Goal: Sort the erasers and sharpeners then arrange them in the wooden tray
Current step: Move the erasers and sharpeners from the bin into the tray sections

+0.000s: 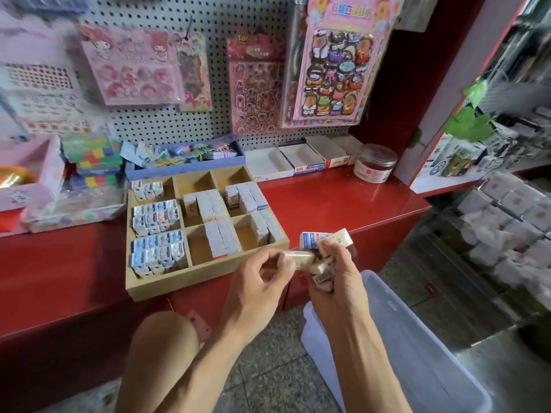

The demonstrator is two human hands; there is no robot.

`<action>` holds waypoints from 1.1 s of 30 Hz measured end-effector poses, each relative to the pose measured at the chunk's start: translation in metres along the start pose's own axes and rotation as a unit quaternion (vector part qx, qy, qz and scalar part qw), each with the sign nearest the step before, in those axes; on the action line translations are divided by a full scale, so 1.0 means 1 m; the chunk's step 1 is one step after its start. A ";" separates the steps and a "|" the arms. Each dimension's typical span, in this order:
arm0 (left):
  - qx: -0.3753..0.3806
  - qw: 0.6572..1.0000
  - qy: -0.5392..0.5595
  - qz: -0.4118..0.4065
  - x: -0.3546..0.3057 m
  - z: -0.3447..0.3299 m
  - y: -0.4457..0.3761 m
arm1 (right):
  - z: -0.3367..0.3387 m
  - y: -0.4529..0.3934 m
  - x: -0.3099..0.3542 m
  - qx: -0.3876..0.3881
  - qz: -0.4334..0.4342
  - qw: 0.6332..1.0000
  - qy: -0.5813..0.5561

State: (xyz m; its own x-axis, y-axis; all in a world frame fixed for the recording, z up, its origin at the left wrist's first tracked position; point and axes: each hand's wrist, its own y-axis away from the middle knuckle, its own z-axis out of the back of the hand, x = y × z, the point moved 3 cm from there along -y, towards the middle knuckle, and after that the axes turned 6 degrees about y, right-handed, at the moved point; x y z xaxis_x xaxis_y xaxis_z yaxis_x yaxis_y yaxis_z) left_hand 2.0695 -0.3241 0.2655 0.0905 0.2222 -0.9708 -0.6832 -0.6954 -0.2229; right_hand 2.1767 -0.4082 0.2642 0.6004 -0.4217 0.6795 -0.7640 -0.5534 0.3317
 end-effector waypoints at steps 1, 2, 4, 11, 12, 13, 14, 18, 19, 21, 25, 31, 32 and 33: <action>-0.009 1.000 0.008 0.009 0.003 0.008 -0.005 | -0.001 -0.005 0.001 -0.013 -0.002 1.000 -0.007; -0.018 1.000 0.007 0.016 0.006 0.017 -0.012 | 0.001 -0.010 0.002 -0.021 -0.005 1.000 -0.010; -0.040 0.999 -0.014 0.026 0.012 0.035 -0.029 | 0.003 -0.020 0.004 -0.017 -0.010 1.000 -0.002; -0.108 0.982 -0.137 0.070 0.032 0.098 -0.091 | -0.010 -0.032 0.001 0.006 -0.012 0.999 0.029; -0.116 0.977 -0.162 0.071 0.034 0.108 -0.097 | -0.015 -0.033 -0.001 0.002 -0.017 1.000 0.025; -0.124 0.971 -0.190 0.072 0.035 0.117 -0.103 | -0.021 -0.035 -0.005 0.006 -0.026 0.999 0.023; -0.130 0.963 -0.225 0.074 0.034 0.127 -0.109 | -0.028 -0.037 -0.009 0.014 -0.035 0.999 0.028; -0.133 0.918 -0.362 0.093 0.038 0.161 -0.137 | -0.046 -0.050 -0.024 0.041 -0.059 0.996 0.055; -0.125 0.907 -0.389 0.098 0.041 0.166 -0.144 | -0.050 -0.052 -0.027 0.047 -0.065 0.995 0.053; -0.098 0.887 -0.438 0.105 0.045 0.169 -0.158 | -0.056 -0.057 -0.031 0.050 -0.074 0.995 0.042; -0.061 0.868 -0.487 0.076 0.052 0.164 -0.175 | -0.060 -0.065 -0.038 0.050 -0.079 0.995 0.037; -0.009 0.883 -0.470 0.022 0.062 0.162 -0.181 | -0.062 -0.072 -0.045 0.055 -0.085 0.994 0.047; -0.009 0.883 -0.469 0.009 0.063 0.161 -0.180 | -0.062 -0.072 -0.046 0.057 -0.087 0.994 0.044; -0.010 0.883 -0.470 -0.004 0.063 0.160 -0.180 | -0.063 -0.074 -0.048 0.056 -0.088 0.994 0.042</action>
State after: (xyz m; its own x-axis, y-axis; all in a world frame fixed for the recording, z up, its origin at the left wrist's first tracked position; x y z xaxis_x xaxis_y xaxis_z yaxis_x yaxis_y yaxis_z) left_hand 2.0819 -0.0752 0.2585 -0.5524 0.6890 -0.4691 -0.6708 -0.7016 -0.2404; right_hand 2.1896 -0.3021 0.2485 0.6968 -0.2519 0.6716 -0.6146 -0.6923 0.3780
